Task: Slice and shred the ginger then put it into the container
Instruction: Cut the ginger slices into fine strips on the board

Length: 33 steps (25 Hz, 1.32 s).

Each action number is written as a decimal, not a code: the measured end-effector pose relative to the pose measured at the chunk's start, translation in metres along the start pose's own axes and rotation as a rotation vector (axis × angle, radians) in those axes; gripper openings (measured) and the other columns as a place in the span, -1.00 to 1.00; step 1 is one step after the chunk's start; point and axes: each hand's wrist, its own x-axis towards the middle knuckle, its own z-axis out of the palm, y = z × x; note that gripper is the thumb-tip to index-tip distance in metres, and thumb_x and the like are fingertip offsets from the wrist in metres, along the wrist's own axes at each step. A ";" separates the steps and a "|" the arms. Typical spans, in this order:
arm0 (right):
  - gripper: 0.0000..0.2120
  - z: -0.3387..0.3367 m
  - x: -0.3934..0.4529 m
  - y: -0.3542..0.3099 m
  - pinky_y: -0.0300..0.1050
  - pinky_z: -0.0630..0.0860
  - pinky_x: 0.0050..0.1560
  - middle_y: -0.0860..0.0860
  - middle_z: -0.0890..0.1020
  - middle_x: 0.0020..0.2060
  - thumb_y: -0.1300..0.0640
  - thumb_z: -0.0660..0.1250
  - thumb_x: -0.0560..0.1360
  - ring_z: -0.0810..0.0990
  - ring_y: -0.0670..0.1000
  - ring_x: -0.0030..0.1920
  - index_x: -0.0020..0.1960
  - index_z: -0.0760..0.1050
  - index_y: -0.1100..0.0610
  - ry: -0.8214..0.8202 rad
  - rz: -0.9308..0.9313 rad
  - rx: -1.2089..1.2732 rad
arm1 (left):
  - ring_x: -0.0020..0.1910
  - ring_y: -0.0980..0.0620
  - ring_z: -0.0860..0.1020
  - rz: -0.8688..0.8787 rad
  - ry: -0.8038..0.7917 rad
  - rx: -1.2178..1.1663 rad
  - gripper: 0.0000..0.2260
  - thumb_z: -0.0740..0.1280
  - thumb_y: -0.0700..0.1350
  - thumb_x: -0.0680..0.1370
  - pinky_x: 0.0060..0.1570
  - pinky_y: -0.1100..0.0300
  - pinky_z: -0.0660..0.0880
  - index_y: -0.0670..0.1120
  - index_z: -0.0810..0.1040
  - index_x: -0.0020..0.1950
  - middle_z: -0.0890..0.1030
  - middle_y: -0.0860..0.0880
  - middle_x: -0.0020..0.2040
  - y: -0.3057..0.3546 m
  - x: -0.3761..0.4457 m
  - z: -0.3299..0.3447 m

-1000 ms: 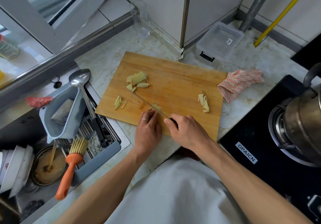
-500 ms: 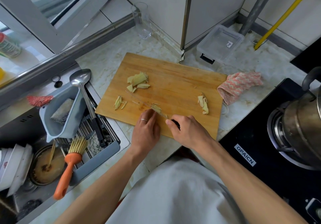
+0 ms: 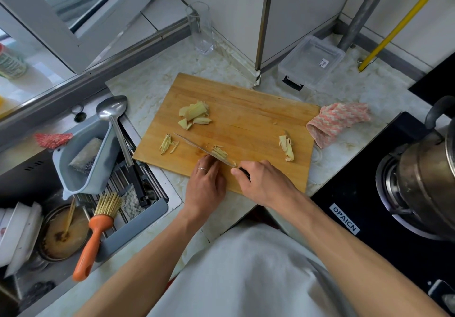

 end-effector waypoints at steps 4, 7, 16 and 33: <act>-0.67 -0.001 -0.004 0.005 0.01 0.32 -0.39 -0.01 0.44 -0.45 -0.10 0.15 0.66 0.43 0.15 -0.38 -0.19 0.38 0.08 0.014 0.004 0.080 | 0.27 -0.19 0.50 -0.030 -0.002 -0.001 -0.61 0.25 -0.22 0.48 0.14 -0.03 0.55 -0.24 0.57 0.29 0.52 -0.20 0.30 0.001 -0.001 0.000; -0.61 -0.002 -0.005 0.008 0.12 0.40 -0.39 0.10 0.51 -0.42 -0.12 0.15 0.65 0.48 0.19 -0.36 -0.20 0.42 0.14 0.044 0.024 0.135 | 0.20 -0.21 0.54 -0.059 -0.002 0.004 -0.64 0.29 -0.23 0.46 0.07 -0.02 0.57 -0.27 0.57 0.25 0.54 -0.22 0.26 0.001 0.000 -0.001; -0.61 -0.005 -0.001 0.014 0.13 0.45 -0.33 0.03 0.50 -0.43 -0.13 0.15 0.65 0.49 0.12 -0.37 -0.21 0.44 0.12 0.072 0.063 0.183 | 0.24 -0.26 0.53 -0.013 -0.045 0.131 -0.57 0.16 -0.08 0.51 0.17 -0.09 0.54 -0.22 0.58 0.29 0.54 -0.22 0.30 0.002 0.005 -0.008; -0.61 0.002 -0.007 0.008 0.11 0.39 -0.36 0.06 0.49 -0.43 -0.12 0.13 0.66 0.49 0.20 -0.35 -0.14 0.47 0.15 0.009 0.055 0.101 | 0.29 -0.22 0.46 -0.027 0.015 0.127 -0.59 0.19 -0.12 0.53 0.24 -0.10 0.48 -0.22 0.54 0.34 0.52 -0.21 0.29 0.002 -0.001 0.001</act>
